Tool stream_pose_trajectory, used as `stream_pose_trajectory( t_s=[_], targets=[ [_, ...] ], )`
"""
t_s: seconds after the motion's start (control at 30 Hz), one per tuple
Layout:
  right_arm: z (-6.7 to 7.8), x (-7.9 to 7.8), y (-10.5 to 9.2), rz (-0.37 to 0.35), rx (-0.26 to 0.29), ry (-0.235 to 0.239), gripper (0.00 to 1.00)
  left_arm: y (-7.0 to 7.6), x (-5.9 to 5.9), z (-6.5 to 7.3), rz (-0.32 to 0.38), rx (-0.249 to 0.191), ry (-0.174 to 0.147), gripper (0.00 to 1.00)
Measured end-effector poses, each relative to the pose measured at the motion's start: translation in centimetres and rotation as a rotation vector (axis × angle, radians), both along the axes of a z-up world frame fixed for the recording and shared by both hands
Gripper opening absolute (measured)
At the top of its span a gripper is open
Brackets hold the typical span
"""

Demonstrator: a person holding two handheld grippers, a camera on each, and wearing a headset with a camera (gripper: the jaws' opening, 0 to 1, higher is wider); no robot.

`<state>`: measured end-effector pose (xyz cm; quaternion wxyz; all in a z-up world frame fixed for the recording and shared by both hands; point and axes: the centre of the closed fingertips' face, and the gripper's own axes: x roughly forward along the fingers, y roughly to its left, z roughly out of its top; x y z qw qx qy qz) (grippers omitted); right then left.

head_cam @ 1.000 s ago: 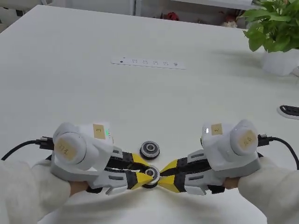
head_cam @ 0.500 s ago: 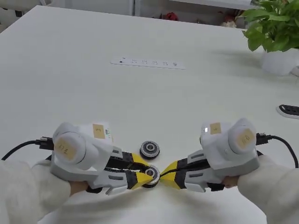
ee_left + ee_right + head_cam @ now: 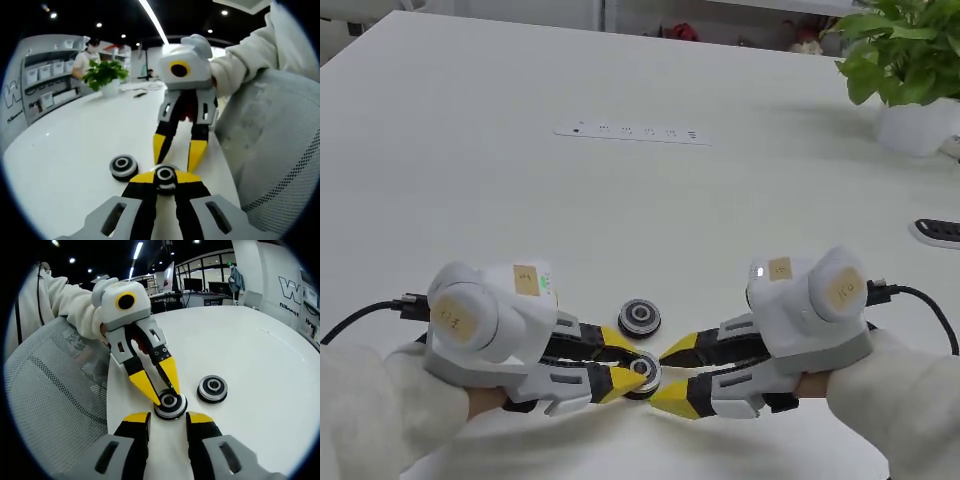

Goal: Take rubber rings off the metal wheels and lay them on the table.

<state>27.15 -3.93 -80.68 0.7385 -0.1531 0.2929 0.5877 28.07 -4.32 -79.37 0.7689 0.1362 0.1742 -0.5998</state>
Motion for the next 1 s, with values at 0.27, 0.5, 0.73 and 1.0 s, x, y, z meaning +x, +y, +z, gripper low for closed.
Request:
stream_pose_trajectory(
  t_s=[0.27, 0.5, 0.73, 1.0],
  targets=[
    [-0.2, 0.6, 0.0, 0.003, -0.007, -0.024, 0.22, 0.0, 0.0, 0.0, 0.0, -0.001, 0.0, 0.13],
    [-0.3, 0.5, -0.4, 0.016, -0.025, -0.011, 0.17, 0.0, 0.0, 0.0, 0.002, -0.002, 0.002, 0.13],
    [-0.6, 0.6, -0.7, 0.015, -0.042, -0.006, 0.1, 0.0, 0.1, 0.0, 0.004, -0.001, 0.002, 0.13],
    [-0.7, 0.7, -0.8, -0.001, -0.054, 0.001, 0.04, 0.1, 0.1, 0.0, 0.007, -0.002, 0.001, 0.13]
  ],
)
